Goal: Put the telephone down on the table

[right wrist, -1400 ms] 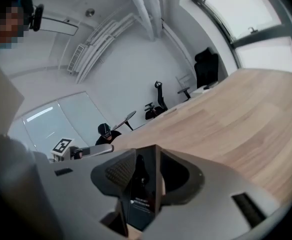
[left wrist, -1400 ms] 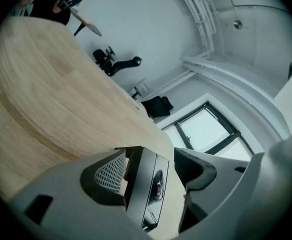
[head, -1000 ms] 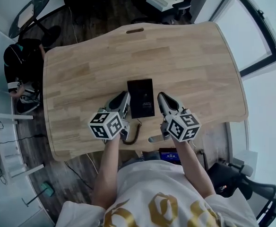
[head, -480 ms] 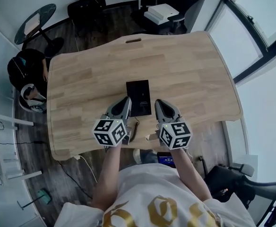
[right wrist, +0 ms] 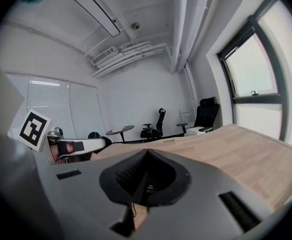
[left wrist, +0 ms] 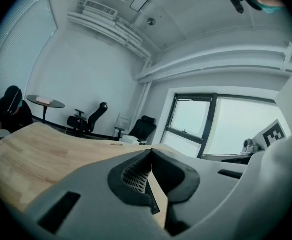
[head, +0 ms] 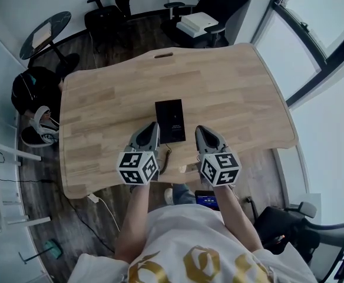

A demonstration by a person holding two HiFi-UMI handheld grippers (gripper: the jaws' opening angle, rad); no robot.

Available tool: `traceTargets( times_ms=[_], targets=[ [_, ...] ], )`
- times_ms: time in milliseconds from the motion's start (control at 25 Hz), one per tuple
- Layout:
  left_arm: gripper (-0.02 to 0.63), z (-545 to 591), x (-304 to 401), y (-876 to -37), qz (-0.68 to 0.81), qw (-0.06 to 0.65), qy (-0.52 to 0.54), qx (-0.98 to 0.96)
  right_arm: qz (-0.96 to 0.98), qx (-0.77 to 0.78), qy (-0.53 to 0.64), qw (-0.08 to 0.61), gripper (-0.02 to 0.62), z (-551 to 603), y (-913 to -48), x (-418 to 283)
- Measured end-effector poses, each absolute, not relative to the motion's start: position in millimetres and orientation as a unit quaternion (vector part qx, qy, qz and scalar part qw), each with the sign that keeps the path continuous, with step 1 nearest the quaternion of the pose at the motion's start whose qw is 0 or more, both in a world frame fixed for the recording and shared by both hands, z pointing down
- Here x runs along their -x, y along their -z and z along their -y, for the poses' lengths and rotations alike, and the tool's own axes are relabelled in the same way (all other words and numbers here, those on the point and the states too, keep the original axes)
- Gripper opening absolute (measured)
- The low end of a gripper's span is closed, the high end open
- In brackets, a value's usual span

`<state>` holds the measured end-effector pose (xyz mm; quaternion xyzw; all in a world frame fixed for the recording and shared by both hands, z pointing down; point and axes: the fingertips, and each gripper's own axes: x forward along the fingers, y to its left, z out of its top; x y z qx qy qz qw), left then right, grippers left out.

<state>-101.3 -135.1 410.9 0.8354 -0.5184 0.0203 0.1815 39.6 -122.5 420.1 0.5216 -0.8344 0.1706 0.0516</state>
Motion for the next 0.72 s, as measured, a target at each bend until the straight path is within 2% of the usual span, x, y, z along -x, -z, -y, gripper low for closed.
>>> traceTargets(
  times_ms=[120,720],
  targets=[
    [0.009,128.9,102.9,-407.6,0.516,0.174,-0.014,-0.839,0.835,-0.52,-0.172,0.048,0.011,117.3,-420.2,-37.7],
    [0.009,136.4,107.3,-420.9,0.505,0.221,0.0,-0.834,0.829,-0.526,-0.182,0.047,0.011,116.9,-424.6,-46.1]
  ],
)
